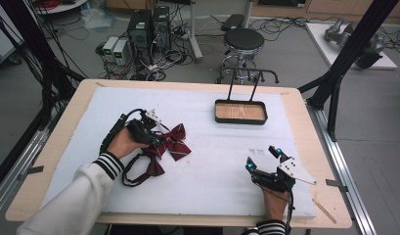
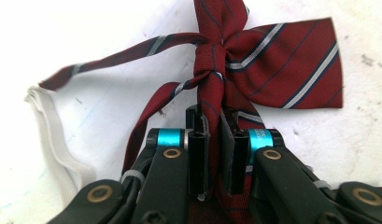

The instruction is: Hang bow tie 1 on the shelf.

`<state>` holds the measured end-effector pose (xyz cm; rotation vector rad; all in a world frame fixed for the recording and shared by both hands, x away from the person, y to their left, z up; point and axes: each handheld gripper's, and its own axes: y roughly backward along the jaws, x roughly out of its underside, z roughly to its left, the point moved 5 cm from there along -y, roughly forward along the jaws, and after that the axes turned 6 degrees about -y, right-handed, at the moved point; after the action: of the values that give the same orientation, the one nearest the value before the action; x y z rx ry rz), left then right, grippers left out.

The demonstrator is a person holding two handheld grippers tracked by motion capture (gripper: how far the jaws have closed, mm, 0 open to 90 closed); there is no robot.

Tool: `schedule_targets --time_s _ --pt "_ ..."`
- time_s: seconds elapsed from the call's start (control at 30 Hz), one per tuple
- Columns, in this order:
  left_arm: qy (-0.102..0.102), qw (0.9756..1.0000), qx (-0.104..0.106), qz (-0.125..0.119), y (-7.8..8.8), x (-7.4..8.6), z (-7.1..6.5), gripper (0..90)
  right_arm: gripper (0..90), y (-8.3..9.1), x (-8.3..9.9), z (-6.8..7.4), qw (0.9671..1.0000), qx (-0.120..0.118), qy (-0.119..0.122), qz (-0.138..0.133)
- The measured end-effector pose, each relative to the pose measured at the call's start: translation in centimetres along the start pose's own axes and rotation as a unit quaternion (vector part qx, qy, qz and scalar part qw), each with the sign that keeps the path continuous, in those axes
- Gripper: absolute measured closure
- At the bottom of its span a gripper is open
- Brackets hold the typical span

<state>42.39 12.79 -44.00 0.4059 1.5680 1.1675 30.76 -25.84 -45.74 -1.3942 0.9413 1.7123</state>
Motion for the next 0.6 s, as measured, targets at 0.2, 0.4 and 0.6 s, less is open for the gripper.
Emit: schedule_targets --time_s 0.2,0.4,0.6 --pt "-0.023 0.9989 0.002 -0.04 1.2 -0.5 -0.5 82.8 8.0 0.0 0.0 -0.1 1.0 0.001 0.0 -0.001" --pt "-0.036 0.996 0.019 -0.08 2.2 -1.1 -1.1 82.8 8.0 0.0 0.0 -0.1 1.0 0.004 -0.001 -0.001" --pt "-0.044 0.9933 0.029 -0.103 2.9 -1.4 -1.5 82.8 8.0 -0.2 0.0 0.2 0.9999 0.001 0.008 0.011"
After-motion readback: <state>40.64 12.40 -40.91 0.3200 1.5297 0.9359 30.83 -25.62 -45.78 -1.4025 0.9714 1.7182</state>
